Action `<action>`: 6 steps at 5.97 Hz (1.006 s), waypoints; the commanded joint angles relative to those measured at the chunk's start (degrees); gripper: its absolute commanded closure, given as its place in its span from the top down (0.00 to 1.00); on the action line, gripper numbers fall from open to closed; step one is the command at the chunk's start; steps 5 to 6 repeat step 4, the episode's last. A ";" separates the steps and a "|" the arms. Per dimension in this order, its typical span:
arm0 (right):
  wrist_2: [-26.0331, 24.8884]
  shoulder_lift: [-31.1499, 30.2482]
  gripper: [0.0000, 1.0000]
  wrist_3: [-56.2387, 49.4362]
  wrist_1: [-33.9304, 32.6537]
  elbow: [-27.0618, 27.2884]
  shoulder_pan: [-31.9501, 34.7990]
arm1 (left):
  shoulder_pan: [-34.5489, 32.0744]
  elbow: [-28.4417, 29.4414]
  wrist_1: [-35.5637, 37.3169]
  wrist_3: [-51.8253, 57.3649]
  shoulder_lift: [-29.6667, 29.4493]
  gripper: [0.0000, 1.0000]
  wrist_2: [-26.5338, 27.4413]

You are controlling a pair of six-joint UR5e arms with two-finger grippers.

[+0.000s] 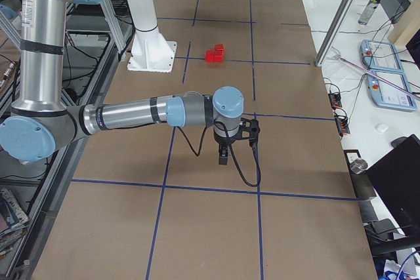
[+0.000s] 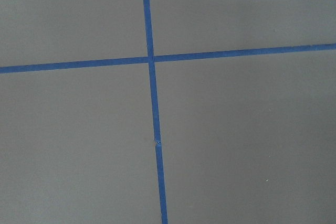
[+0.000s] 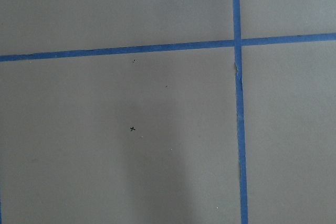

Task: Form red blocks into L shape at center

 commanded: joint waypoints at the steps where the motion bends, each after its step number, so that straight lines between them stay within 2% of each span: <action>1: 0.24 -0.06 1.00 0.04 0.06 0.25 0.00 | 0.00 -0.10 0.01 -0.05 0.06 1.00 -0.67; 6: 0.24 -0.14 1.00 0.04 0.06 0.43 0.00 | 0.08 -0.54 -0.08 0.04 -0.63 1.00 -0.76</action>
